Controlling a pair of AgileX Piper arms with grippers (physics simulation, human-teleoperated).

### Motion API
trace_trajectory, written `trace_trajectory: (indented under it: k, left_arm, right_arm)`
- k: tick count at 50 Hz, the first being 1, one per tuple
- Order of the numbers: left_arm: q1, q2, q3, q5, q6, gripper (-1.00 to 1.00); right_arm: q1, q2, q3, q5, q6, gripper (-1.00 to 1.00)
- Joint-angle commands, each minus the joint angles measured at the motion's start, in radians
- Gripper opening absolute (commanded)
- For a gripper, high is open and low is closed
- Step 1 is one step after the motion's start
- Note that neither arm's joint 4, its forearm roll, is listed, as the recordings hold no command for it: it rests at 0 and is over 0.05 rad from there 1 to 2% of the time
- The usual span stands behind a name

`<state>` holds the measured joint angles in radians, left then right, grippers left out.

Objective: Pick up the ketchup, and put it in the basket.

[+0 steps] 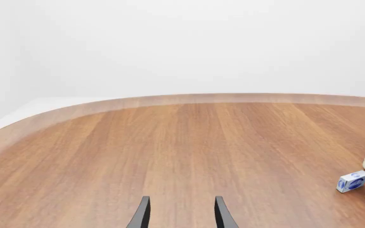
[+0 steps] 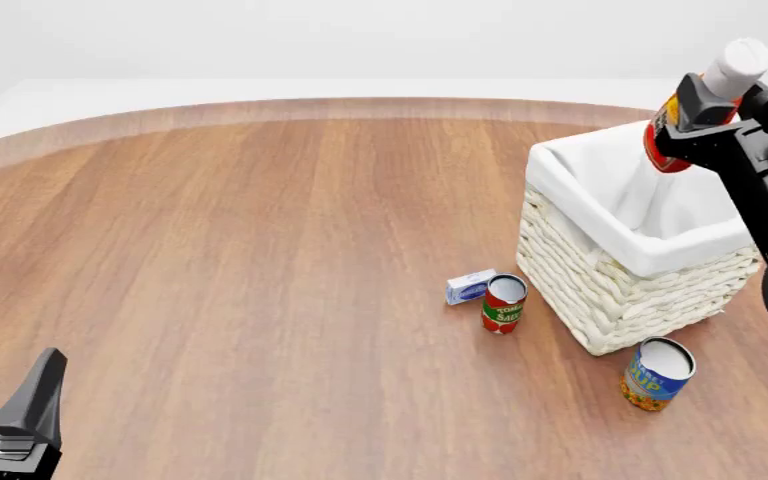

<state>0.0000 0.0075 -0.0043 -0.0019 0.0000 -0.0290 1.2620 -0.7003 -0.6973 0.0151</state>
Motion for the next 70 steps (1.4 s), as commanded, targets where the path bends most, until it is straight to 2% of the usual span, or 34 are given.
trace_trajectory:
  k: [1,70]
  left_arm:
    - [0.0,0.0,0.0,0.0,0.0,1.0]
    - [0.0,0.0,0.0,0.0,0.0,1.0]
  right_arm:
    - [0.011,0.021,-0.016,0.015,-0.002,-1.0]
    - [-0.001,0.165,-0.042,0.068,-0.053,-1.0]
